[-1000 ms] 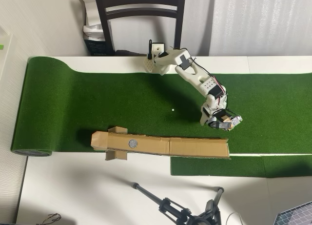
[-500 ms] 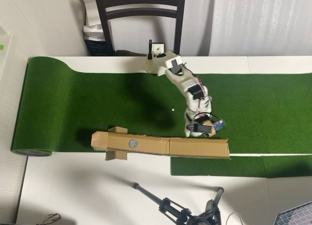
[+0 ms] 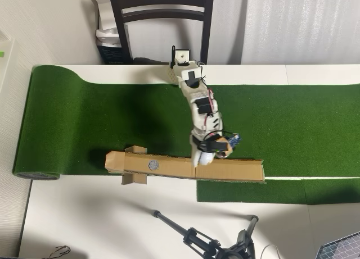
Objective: Pick up the golf ball and place it on the gray mark at the back.
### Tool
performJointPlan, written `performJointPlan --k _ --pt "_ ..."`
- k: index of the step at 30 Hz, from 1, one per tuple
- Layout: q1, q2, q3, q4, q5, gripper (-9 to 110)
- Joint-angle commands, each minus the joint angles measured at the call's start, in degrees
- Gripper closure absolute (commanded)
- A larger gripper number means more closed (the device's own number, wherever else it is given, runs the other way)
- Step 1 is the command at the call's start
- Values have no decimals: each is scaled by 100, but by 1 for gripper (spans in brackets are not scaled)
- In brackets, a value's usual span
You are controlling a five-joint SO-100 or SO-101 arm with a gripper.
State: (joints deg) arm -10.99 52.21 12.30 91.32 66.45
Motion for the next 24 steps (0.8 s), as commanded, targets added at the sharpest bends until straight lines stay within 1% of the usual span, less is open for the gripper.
performJointPlan --k 1,6,11,21,24 --pt "404 264 -571 44 -387 78" --pt "738 264 -545 88 -589 78" --pt "1143 211 -519 492 -527 78" --pt "1846 167 -501 501 -501 78" --pt "1916 158 -413 536 -492 78"
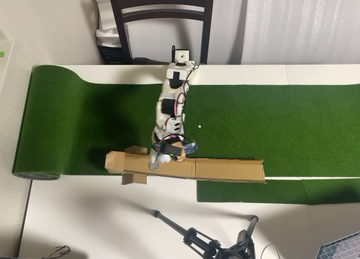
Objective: Pick up the golf ball and place it on the gray mark at the back.
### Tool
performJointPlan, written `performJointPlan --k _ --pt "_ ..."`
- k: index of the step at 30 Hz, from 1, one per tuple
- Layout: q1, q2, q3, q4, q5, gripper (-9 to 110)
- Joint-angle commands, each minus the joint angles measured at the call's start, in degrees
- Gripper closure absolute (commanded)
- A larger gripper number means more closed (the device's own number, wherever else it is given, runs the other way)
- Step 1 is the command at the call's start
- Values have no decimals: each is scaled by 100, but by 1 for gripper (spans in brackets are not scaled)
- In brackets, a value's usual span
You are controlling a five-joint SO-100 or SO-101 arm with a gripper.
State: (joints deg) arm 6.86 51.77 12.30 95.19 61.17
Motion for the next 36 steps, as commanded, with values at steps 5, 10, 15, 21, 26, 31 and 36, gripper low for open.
performJointPlan --k 5,10,15,21,26,31,36 --pt "167 -44 246 141 44 78" --pt "79 -149 141 88 44 78" --pt "62 -334 167 53 123 78" --pt "62 -721 105 -26 308 78" --pt "62 -826 105 -352 343 78" --pt "62 -800 -26 -369 352 78" --pt "62 -888 -492 -369 457 78"
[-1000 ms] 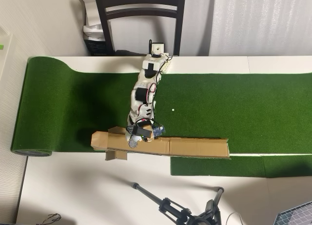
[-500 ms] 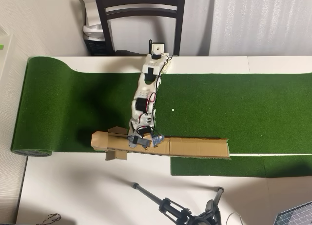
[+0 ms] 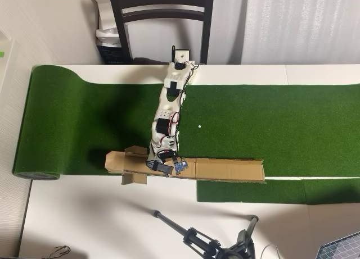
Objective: Pick up the golf ball and place it on the gray mark at the back.
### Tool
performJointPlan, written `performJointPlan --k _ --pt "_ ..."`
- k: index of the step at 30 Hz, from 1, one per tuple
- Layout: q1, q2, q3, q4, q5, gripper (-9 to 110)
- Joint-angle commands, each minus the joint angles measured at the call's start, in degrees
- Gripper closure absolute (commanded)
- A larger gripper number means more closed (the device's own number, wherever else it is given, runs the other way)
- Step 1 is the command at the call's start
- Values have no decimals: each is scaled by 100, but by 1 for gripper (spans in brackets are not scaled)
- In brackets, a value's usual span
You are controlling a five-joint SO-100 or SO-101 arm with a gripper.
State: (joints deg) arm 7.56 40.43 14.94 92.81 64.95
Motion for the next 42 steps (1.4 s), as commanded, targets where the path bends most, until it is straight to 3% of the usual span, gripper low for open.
performJointPlan --k 1,32,42 --pt "-18 237 -756 -132 79 78" --pt "-88 -97 -809 -492 264 76" --pt "-167 -26 -809 -439 229 54"
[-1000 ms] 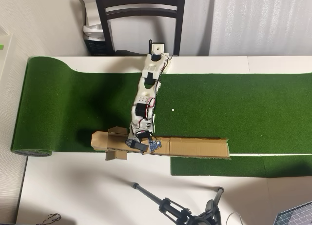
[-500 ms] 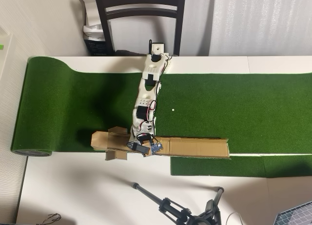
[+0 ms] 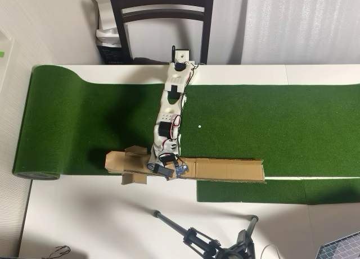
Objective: Pick up the golf ball and place it on the gray mark at the back.
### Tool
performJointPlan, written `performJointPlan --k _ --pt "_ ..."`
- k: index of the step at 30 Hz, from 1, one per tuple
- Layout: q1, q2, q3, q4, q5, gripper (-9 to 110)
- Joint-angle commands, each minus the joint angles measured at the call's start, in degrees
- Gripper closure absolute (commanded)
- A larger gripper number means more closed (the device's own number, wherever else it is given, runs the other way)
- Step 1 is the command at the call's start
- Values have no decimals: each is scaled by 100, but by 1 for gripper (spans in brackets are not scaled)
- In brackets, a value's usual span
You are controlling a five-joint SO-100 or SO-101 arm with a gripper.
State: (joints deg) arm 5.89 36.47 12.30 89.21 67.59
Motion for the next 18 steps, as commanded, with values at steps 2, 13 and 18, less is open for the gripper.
performJointPlan --k 2,13,18 --pt "0 369 -545 -79 -44 51" --pt "-9 369 -545 -79 -53 51" --pt "-26 396 -563 -62 -35 51"
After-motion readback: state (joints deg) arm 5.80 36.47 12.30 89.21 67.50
